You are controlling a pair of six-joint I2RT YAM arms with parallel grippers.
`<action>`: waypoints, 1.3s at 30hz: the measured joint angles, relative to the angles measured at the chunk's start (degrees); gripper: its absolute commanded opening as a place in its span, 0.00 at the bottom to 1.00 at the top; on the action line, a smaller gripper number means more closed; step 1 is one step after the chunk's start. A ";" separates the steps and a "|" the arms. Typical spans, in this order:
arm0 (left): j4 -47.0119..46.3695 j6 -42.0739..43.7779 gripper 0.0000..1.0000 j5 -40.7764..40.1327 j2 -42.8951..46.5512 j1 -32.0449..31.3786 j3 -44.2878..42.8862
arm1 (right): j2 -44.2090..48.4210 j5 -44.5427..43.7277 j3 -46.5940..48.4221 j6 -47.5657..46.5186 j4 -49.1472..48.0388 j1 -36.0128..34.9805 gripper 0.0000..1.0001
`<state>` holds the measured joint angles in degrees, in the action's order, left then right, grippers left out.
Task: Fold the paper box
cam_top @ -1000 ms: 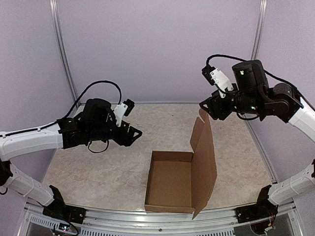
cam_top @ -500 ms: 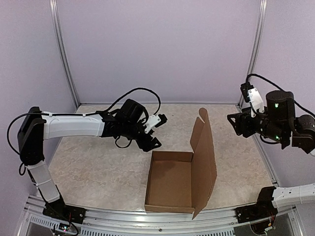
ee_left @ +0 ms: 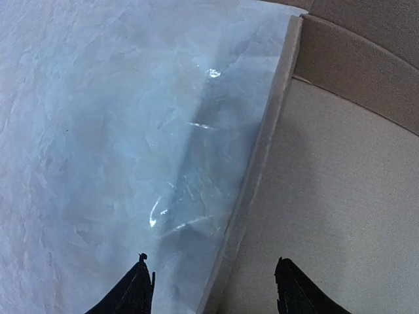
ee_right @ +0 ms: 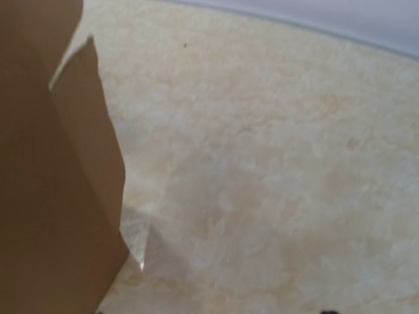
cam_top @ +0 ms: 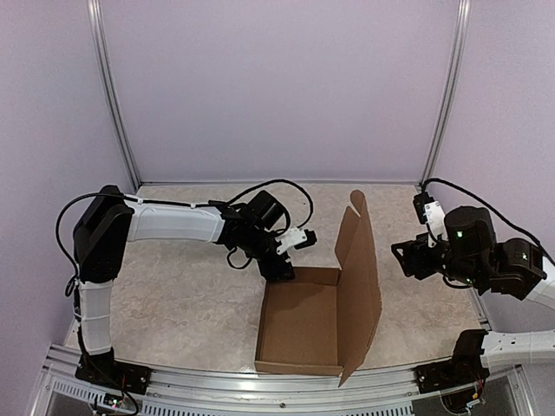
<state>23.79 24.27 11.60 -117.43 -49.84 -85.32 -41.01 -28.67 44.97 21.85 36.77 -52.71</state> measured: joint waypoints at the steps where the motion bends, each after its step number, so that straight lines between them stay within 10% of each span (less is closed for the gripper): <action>1: 0.50 0.13 0.57 -0.02 -0.63 -0.37 -0.59 | 0.00 0.31 -0.57 0.24 -0.31 0.00 0.69; 21: 2.51 -1.03 0.01 -5.77 -3.10 -1.29 -3.87 | -1.42 3.96 -2.60 1.92 -5.49 0.11 0.68; 39: -3.85 -24.33 0.00 -17.22 8.44 0.20 13.64 | -5.73 -6.75 -3.85 1.99 -11.54 2.19 0.73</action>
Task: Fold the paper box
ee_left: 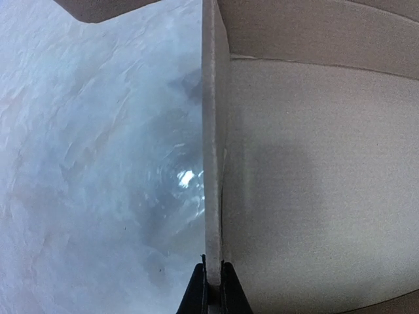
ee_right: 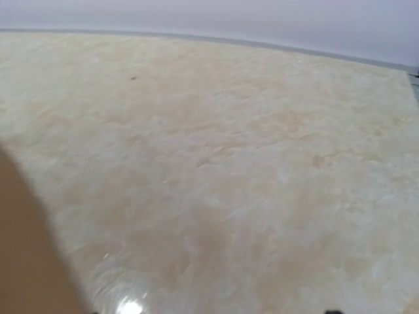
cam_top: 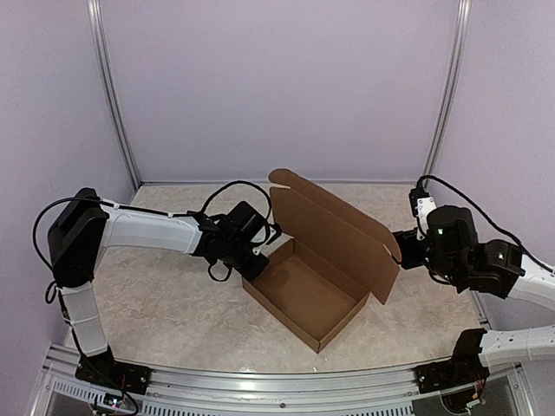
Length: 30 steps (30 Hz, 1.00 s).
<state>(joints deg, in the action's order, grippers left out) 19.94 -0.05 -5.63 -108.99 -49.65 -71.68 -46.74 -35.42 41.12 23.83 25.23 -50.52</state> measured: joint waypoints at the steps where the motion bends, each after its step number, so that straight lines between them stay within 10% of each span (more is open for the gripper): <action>1: -0.07 -2.34 0.00 -1.36 1.18 -0.04 1.57 | -0.57 -0.20 -0.04 -0.20 -0.83 0.61 0.73; 30: 7.06 -44.78 0.12 -17.53 9.27 -5.92 10.78 | -16.61 17.29 -1.16 -1.86 -22.27 18.23 0.72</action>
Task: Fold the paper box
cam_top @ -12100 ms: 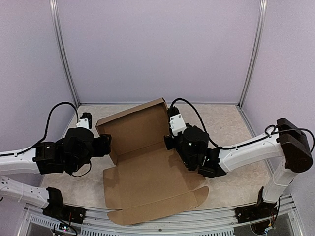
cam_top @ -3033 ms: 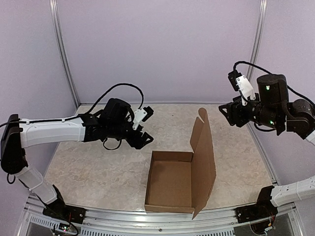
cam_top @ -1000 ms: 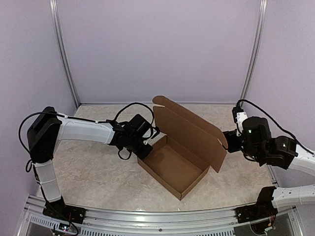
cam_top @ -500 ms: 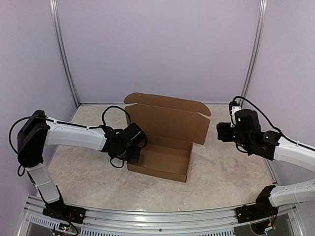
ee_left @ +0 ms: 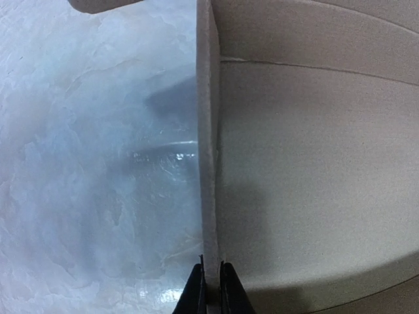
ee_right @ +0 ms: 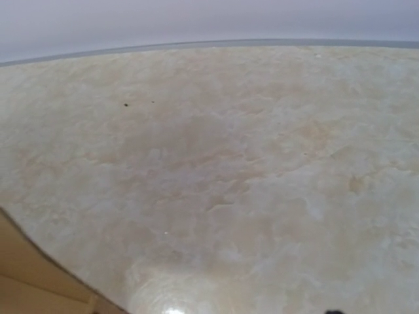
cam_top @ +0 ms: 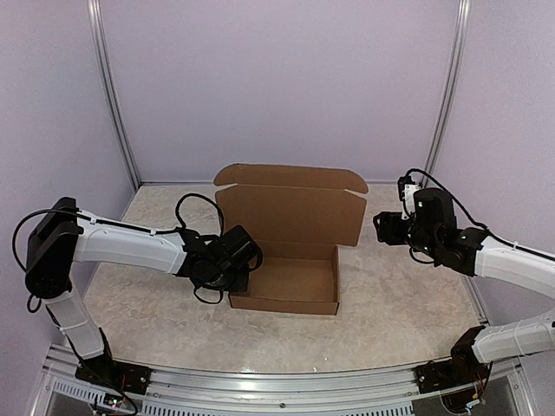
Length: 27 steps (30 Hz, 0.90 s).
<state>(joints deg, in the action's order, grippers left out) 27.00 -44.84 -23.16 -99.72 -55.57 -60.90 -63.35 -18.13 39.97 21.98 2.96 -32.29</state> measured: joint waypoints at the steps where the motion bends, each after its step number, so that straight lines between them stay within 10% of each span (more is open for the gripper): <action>1: 0.02 -0.28 0.16 -0.13 0.00 -0.26 0.00 | -0.04 0.39 0.00 -0.11 -0.13 0.04 0.73; 16: -0.68 2.16 0.53 -7.76 9.31 -3.78 0.24 | 0.02 5.97 0.09 -3.85 -1.03 1.42 0.70; 27: -3.50 15.63 0.04 -2.97 32.54 8.66 6.21 | 4.81 6.45 0.81 -6.60 2.14 1.46 0.59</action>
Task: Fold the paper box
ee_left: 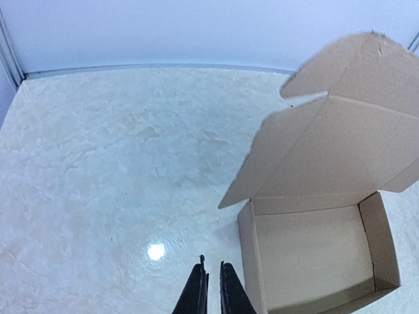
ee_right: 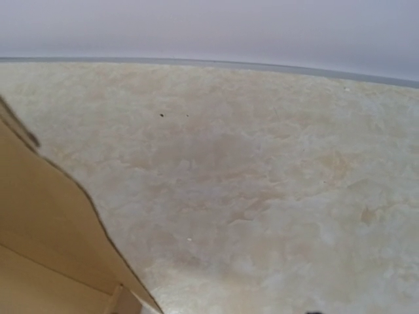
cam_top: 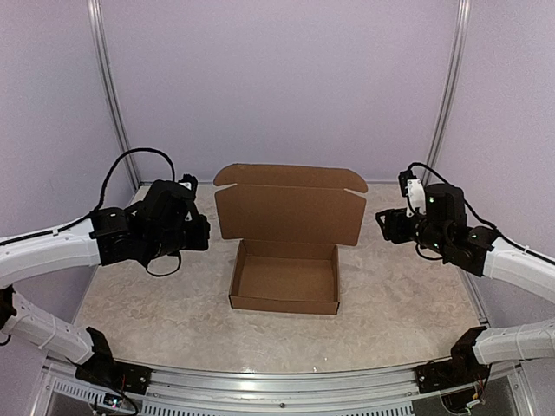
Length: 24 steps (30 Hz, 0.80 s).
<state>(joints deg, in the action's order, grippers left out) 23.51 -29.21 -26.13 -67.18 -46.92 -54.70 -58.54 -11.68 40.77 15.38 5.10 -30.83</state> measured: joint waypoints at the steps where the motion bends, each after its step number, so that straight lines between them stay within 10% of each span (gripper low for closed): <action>1: -0.50 0.94 0.03 1.49 1.73 2.08 0.63 | 0.42 0.15 0.04 -0.11 0.24 0.00 0.59; 24: -25.51 16.41 0.27 39.69 1.40 19.85 8.66 | -8.74 26.93 13.09 -9.38 8.48 5.70 0.58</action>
<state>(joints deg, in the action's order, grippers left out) -2.00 -12.80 13.56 -65.78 -27.07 -46.04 -67.29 15.25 53.87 6.00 13.58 -25.12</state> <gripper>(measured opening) 0.256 0.587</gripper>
